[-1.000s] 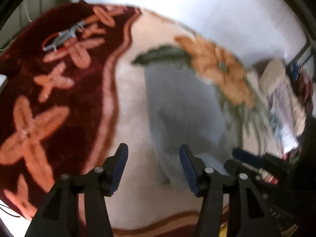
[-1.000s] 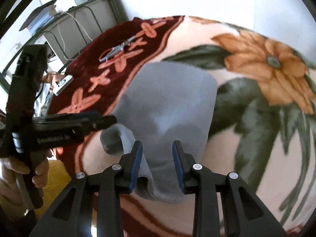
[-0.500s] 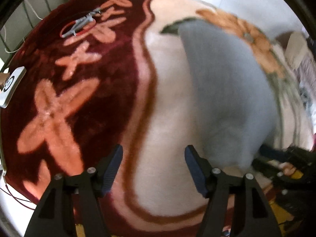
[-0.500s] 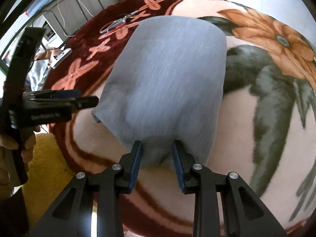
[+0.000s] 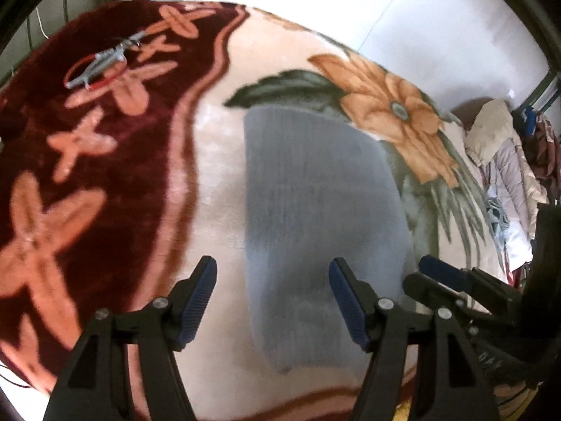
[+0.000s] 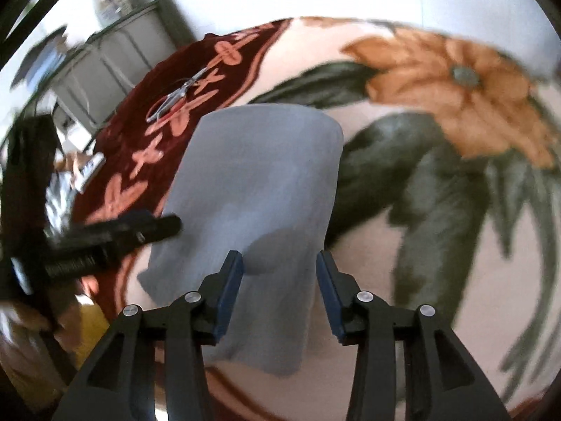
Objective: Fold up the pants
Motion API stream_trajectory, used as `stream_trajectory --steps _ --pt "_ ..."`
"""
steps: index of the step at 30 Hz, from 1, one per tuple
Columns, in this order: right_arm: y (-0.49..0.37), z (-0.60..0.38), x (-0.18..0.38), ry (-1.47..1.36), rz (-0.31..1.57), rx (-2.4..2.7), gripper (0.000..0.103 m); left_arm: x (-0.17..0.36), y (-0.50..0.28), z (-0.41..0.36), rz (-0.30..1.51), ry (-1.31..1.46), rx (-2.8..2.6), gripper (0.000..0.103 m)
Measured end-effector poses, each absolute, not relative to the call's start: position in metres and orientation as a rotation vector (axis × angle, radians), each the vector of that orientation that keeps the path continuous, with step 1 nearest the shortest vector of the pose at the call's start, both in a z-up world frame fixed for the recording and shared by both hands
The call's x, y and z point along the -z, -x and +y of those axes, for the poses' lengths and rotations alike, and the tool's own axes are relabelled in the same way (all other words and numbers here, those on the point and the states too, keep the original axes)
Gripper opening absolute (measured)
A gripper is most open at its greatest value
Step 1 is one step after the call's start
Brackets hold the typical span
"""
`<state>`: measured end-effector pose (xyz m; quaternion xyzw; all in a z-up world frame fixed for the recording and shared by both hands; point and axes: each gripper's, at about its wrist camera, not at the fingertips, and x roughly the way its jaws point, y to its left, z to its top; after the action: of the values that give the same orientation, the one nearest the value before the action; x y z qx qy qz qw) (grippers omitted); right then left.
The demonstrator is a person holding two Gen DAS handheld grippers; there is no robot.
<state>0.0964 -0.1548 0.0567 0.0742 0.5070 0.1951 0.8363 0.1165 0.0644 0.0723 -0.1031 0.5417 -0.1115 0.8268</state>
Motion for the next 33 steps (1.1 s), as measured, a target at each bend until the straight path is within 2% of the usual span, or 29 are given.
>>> stream_trajectory --steps 4,8,12,13,15,16,18,21,23,29,33 --pt "-0.108 -0.161 -0.04 -0.248 1.091 -0.435 0.055 -0.046 -0.125 0.065 1.187 0.267 0.233 0.07" --pt "-0.119 -0.166 -0.019 -0.339 1.129 -0.439 0.073 -0.035 -0.128 0.07 1.193 0.322 0.243 0.073" --pt "-0.123 -0.173 -0.006 -0.449 1.151 -0.46 0.076 -0.034 -0.128 0.067 1.174 0.292 0.257 0.072" --pt "-0.123 -0.171 -0.007 -0.444 1.149 -0.461 0.076 -0.035 -0.127 0.065 1.168 0.294 0.263 0.07" --pt "-0.122 -0.166 -0.009 -0.431 1.147 -0.487 0.059 -0.035 -0.127 0.065 1.165 0.327 0.297 0.055" --pt "-0.121 -0.162 -0.01 -0.438 1.156 -0.51 0.059 -0.034 -0.127 0.063 1.17 0.371 0.331 0.04" --pt "-0.12 -0.16 -0.014 -0.401 1.148 -0.504 0.053 -0.031 -0.128 0.064 1.177 0.419 0.333 0.041" --pt "-0.114 -0.16 -0.024 -0.379 1.115 -0.508 0.046 -0.035 -0.127 0.066 1.166 0.434 0.348 0.035" --pt "-0.108 -0.161 -0.036 -0.356 1.078 -0.503 0.045 -0.044 -0.123 0.064 1.145 0.421 0.359 0.029" --pt "-0.084 -0.176 -0.079 -0.234 0.962 -0.474 0.045 -0.077 -0.107 0.032 1.064 0.33 0.414 0.028" --pt "-0.075 -0.201 -0.088 -0.243 0.935 -0.437 0.045 -0.089 -0.102 0.005 1.023 0.278 0.465 0.028"
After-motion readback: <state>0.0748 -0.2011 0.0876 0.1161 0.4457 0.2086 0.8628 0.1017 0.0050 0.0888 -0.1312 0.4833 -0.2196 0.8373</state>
